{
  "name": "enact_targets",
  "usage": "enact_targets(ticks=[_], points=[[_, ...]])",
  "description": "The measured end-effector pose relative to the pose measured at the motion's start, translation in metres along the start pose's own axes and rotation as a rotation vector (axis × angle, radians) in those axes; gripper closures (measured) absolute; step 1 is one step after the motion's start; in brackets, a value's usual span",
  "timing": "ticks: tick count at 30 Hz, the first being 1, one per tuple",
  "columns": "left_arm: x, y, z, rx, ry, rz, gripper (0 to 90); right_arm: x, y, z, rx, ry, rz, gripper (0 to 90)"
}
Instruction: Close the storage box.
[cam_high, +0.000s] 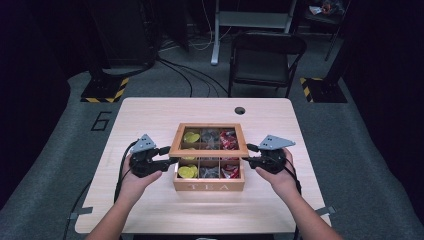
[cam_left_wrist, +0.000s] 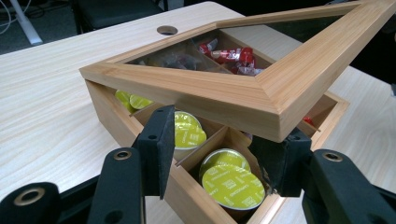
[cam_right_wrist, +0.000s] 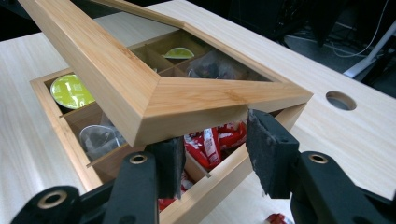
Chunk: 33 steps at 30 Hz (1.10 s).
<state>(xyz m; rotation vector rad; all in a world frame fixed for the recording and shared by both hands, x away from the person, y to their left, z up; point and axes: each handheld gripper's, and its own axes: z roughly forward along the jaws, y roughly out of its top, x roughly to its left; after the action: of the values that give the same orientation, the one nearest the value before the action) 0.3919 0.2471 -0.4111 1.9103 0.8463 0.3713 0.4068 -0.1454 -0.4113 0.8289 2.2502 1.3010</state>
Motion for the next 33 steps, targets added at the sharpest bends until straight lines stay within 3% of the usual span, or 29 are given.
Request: enact_targets(ticks=[11, 14, 22, 33], points=[[-0.003, -0.009, 0.001, -0.008, 0.005, -0.004, 50.7, 0.005, -0.009, -0.001, 0.005, 0.027, 0.028, 53.9], [-0.003, -0.012, 0.002, -0.008, -0.030, -0.022, 55.4, 0.008, -0.012, -0.003, 0.007, 0.033, 0.025, 53.5], [-0.006, -0.019, 0.003, -0.011, -0.021, -0.006, 55.9, 0.016, -0.020, -0.004, 0.017, 0.076, 0.026, 53.0], [-0.009, -0.026, 0.004, -0.007, -0.029, 0.008, 55.4, 0.023, -0.025, -0.012, -0.007, 0.087, 0.063, 55.7]])
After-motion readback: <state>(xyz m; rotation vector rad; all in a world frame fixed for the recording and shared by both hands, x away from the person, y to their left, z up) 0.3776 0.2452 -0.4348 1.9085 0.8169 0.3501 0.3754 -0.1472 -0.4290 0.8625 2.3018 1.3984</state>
